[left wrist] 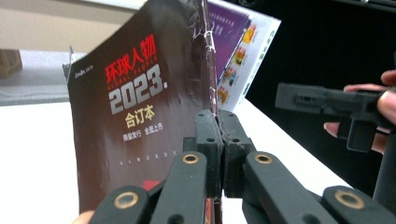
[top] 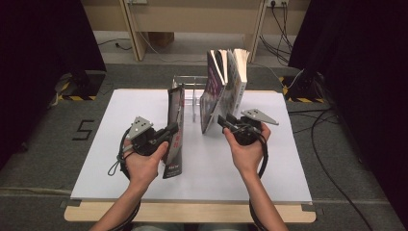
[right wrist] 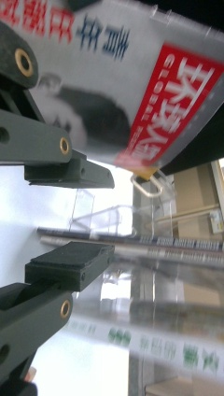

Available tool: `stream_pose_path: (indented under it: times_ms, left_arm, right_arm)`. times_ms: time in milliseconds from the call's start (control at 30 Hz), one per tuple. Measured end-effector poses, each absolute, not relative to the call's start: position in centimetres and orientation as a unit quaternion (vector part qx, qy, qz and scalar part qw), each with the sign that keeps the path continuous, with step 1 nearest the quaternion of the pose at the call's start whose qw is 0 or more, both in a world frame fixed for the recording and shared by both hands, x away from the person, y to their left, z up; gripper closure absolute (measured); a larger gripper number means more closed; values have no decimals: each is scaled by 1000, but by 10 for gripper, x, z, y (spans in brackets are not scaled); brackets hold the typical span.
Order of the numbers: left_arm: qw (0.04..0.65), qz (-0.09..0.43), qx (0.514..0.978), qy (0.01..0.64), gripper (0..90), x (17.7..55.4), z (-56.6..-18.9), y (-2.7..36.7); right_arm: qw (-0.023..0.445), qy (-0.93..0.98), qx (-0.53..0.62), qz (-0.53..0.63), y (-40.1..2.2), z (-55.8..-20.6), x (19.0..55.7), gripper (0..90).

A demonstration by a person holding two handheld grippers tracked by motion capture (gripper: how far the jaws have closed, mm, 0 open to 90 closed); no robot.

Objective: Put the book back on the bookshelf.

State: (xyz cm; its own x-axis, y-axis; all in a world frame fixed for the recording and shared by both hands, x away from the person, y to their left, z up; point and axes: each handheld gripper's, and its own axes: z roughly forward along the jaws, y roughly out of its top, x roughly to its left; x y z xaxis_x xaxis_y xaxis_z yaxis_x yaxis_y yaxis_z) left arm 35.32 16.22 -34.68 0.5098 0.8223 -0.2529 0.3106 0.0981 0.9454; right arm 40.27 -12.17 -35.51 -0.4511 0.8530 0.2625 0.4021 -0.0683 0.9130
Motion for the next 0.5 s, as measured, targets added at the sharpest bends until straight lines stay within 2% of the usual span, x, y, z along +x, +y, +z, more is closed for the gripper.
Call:
stream_pose_path:
  times_ms: [500]
  left_arm:
    - [610,234,612,445,879,364,-323,175]
  right_arm:
    - [216,633,514,537,-163,-375,390,620]
